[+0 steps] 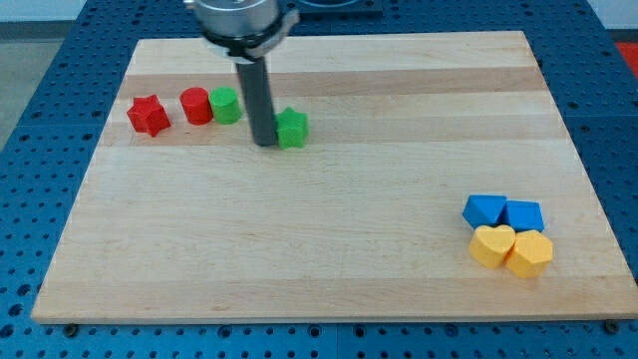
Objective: Move red star closer to red circle
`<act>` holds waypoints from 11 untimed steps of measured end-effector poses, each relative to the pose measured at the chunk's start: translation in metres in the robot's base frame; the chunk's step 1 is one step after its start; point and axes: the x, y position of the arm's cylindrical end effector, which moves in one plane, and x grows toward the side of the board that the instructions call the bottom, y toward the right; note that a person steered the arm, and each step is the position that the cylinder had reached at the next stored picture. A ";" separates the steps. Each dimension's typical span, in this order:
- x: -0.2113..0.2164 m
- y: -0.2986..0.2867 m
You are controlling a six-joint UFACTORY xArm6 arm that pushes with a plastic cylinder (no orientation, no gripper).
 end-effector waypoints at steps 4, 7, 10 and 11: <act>0.022 -0.074; -0.007 -0.219; -0.044 -0.169; -0.041 -0.143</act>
